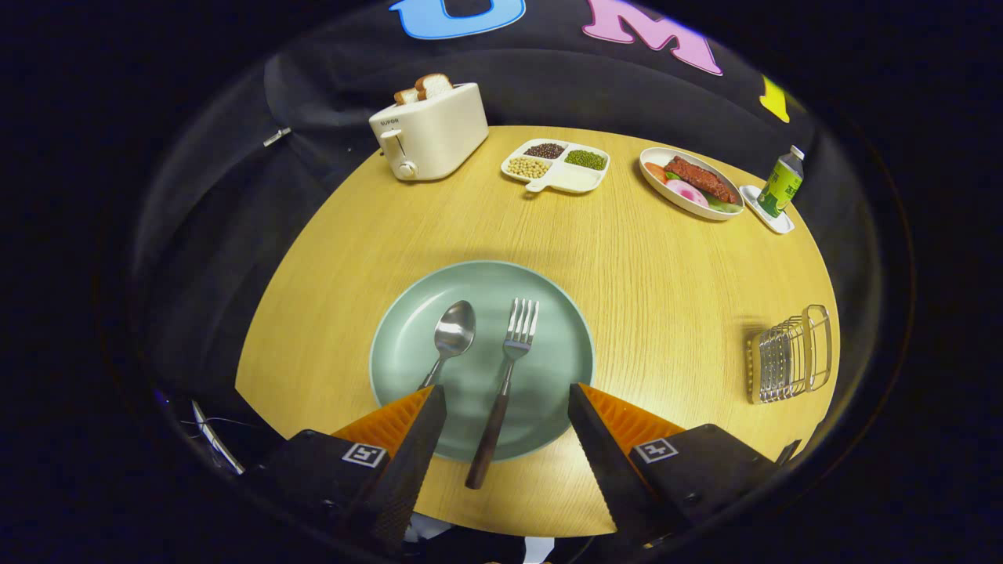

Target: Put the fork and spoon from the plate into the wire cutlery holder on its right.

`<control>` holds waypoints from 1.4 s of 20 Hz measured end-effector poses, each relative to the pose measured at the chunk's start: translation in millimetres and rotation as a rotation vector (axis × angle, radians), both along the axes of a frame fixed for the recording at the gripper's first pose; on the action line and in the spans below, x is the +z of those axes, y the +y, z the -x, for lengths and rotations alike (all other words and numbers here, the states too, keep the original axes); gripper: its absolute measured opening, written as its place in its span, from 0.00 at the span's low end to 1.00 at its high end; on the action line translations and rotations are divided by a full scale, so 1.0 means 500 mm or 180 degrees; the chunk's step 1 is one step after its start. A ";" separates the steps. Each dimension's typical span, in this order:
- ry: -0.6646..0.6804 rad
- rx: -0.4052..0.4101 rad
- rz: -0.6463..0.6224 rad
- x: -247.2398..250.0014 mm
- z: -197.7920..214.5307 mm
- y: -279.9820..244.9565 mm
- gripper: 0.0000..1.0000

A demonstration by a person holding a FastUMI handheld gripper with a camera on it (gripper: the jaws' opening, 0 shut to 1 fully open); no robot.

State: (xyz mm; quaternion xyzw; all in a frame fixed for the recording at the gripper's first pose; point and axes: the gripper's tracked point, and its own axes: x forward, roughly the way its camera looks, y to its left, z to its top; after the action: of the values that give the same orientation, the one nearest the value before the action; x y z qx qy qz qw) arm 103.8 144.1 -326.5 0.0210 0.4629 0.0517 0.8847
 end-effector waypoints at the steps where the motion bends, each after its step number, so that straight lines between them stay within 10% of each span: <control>1: 0.0026 0.0035 0.0055 -0.013 -0.004 0.001 0.98; 11: 0.0811 0.0052 0.0140 -0.122 0.015 0.018 0.75; 18: 0.0841 0.0156 0.0236 -0.129 -0.002 0.000 0.13; 28: 0.0667 0.0129 -0.0450 0.002 -0.002 -0.028 0.08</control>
State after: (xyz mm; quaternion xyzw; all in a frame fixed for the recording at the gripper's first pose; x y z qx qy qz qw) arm 105.0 130.2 -325.5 0.0792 0.5483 0.0995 0.8266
